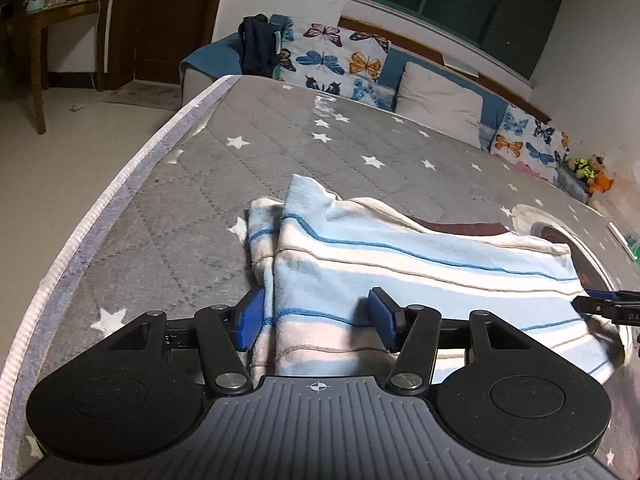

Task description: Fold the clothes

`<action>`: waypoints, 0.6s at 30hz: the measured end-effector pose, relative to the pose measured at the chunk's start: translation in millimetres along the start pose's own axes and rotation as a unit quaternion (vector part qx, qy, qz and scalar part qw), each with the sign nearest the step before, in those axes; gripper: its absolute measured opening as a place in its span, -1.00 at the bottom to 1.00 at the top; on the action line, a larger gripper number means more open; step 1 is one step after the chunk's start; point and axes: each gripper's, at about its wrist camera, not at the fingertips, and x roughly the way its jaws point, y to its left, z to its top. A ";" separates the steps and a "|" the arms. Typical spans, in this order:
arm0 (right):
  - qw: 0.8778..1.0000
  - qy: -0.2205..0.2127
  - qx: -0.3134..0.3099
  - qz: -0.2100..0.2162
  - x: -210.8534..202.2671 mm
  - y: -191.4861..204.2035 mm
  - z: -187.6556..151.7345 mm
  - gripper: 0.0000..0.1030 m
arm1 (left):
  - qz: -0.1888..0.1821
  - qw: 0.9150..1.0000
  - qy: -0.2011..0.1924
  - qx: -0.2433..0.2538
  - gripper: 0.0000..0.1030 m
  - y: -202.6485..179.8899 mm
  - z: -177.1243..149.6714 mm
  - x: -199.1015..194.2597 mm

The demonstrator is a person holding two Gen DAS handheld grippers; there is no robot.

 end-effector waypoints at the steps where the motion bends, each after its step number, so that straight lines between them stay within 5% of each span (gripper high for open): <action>1: 1.000 0.003 0.001 0.006 -0.4 3.1 0.0 -0.31 | -0.001 1.000 0.000 -0.002 -0.29 -0.4 -0.2 0.5; 4: 1.000 0.002 -0.001 0.018 -3.8 9.9 0.7 -0.66 | -0.003 1.000 -0.001 -0.005 -0.65 -4.4 1.3 0.7; 6: 1.000 -0.003 -0.012 0.016 -9.8 15.0 4.6 -0.73 | -0.006 1.000 -0.005 -0.002 -0.71 -7.7 4.7 -3.5; 18: 0.993 -0.091 -0.077 0.006 -53.2 45.0 86.6 -0.76 | -0.037 0.993 -0.099 0.046 -0.75 -47.1 86.8 -32.7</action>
